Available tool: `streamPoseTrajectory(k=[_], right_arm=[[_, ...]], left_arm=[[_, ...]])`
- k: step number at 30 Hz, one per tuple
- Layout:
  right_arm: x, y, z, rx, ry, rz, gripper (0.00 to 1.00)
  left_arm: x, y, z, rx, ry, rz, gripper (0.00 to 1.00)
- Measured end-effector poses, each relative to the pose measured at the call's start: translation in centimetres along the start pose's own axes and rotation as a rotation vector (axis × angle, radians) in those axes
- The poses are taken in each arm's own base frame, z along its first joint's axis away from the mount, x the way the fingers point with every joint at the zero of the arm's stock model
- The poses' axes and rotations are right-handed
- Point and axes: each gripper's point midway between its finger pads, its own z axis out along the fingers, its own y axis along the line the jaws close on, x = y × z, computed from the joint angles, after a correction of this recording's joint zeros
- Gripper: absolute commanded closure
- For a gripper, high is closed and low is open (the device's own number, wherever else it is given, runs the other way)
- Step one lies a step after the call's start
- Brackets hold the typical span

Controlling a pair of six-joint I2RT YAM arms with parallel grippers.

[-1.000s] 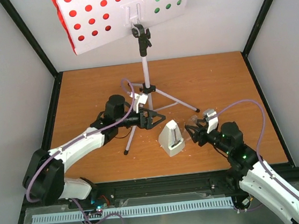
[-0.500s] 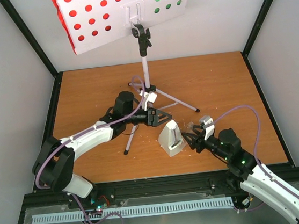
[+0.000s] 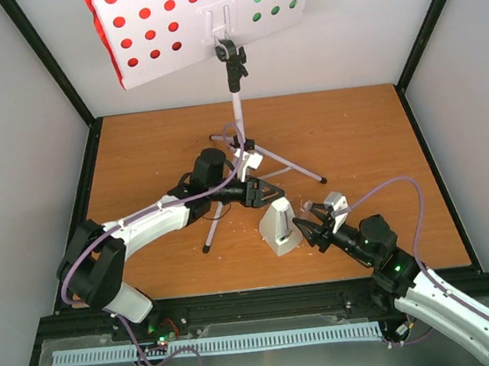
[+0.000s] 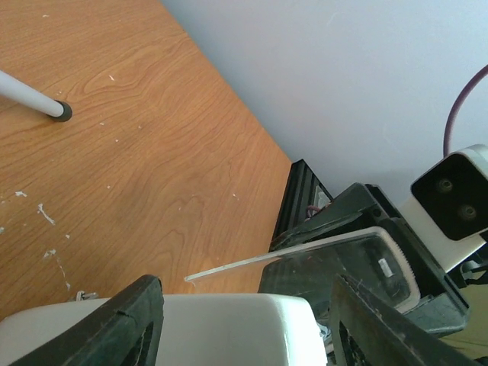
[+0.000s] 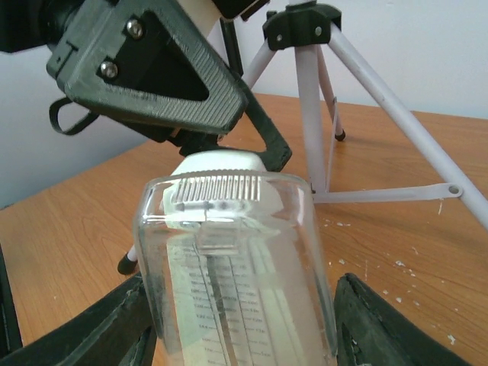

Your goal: Pack up the instrument practice props

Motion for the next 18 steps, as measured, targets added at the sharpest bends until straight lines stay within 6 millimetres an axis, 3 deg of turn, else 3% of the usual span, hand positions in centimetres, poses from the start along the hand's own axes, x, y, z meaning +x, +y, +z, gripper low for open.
streamPoseTrajectory(k=[5, 18], right_arm=[[1.2, 0.4, 0.2, -0.013, 0.009, -0.039, 0.53], [1.2, 0.7, 0.9, 0.006, -0.014, -0.102, 0.53]], left_arm=[[0.4, -0.3, 0.3, 0.006, 0.014, 0.007, 0.42], [0.6, -0.4, 0.4, 0.006, 0.020, 0.018, 0.48]])
